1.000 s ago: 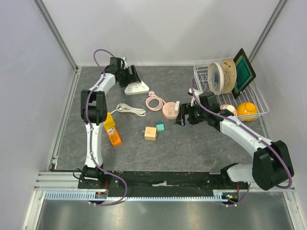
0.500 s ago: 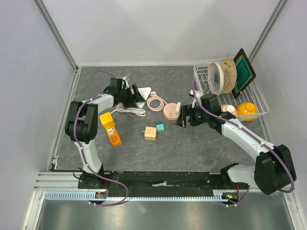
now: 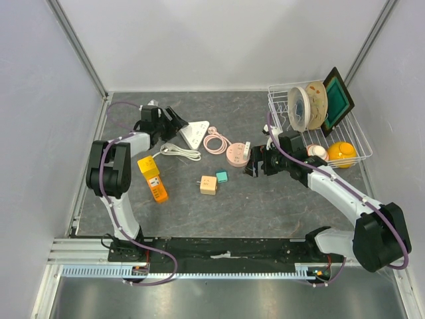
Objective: Insert the plug
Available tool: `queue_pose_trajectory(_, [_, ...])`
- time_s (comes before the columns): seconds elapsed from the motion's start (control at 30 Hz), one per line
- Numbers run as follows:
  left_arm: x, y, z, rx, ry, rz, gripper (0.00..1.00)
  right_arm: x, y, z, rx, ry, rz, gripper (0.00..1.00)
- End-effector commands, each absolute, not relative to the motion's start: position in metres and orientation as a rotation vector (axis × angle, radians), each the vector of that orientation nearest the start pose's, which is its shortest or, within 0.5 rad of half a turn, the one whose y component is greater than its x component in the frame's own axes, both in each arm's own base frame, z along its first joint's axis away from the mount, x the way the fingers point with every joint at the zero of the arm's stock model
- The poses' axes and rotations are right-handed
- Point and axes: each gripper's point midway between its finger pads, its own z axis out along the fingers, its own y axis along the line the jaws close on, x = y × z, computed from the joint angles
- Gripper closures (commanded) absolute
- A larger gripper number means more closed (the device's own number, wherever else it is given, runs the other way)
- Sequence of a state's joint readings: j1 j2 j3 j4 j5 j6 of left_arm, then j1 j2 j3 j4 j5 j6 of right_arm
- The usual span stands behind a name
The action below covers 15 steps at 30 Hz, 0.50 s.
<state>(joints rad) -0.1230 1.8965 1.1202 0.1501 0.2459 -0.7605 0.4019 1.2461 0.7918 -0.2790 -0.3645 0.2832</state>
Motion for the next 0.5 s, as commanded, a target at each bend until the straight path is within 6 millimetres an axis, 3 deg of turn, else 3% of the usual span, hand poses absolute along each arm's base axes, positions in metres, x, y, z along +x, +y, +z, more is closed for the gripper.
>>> queue_pose_trajectory(0.0, [0.520,-0.135,0.086,-0.566,2.123,-0.847,0.15,0.282,0.197,0.128,-0.346,2.306,0.750,0.02])
queue_pose_trajectory(0.37, [0.530,-0.138,0.052,-0.550,2.210,-0.868,0.18,0.283,0.198,0.122,-0.355,2.325,0.751,0.02])
queue_pose_trajectory(0.47, [0.529,-0.146,0.055,-0.528,2.212,-0.932,0.25,0.283,0.198,0.121,-0.354,2.326,0.751,0.02])
